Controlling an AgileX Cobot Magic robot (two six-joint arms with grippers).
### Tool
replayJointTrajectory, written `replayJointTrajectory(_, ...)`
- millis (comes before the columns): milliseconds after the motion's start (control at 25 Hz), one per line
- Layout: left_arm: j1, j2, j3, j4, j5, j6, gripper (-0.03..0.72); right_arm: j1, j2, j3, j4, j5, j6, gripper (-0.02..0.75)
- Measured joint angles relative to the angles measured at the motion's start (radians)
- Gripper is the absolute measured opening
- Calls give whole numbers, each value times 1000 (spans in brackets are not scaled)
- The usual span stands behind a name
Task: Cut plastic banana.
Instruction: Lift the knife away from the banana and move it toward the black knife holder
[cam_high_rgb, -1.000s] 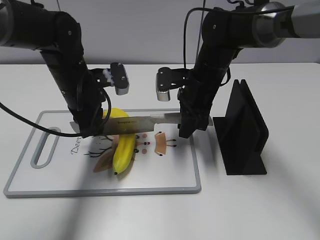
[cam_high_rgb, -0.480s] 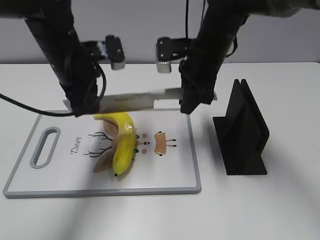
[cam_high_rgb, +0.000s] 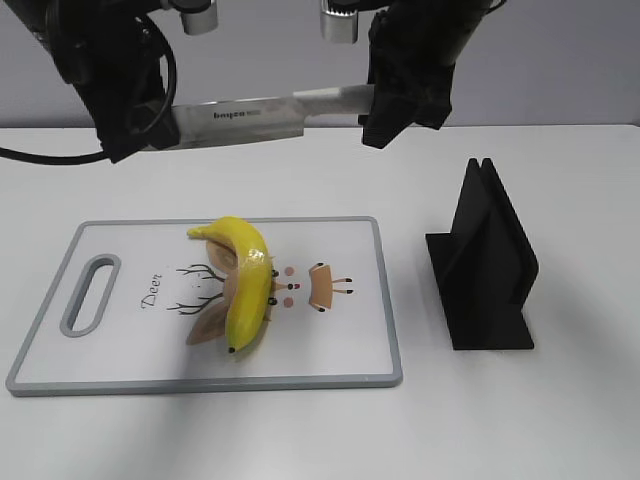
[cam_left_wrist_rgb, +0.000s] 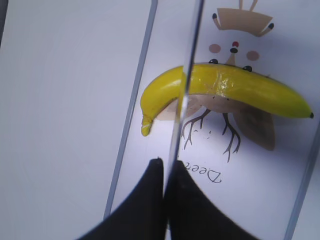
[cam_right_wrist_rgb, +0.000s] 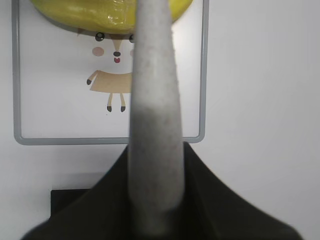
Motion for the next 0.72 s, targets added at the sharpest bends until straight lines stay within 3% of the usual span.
replayJointTrajectory(200, 0, 0, 0, -3, 2, 0, -4, 0, 0, 0, 0, 2, -1, 172)
replayJointTrajectory(280, 1, 0, 0, -16, 1, -6, 33, 0, 0, 0, 0, 7, -1, 172)
replayJointTrajectory(360, 3, 0, -1, -46, -24, -19, 139, 0, 0, 0, 16, 10, 10, 169)
replayJointTrajectory(520, -1, 0, -1, -92, -48, -52, 529, 2, 0, 0, 42, -4, 30, 167)
replayJointTrajectory(600, -1, 0, -1, -87, -61, -71, 603, 2, 0, 0, 42, -5, 35, 167)
replayJointTrajectory(720, -1, -3, -1, -57, -76, -97, 632, 2, 0, 0, 43, -5, 37, 167)
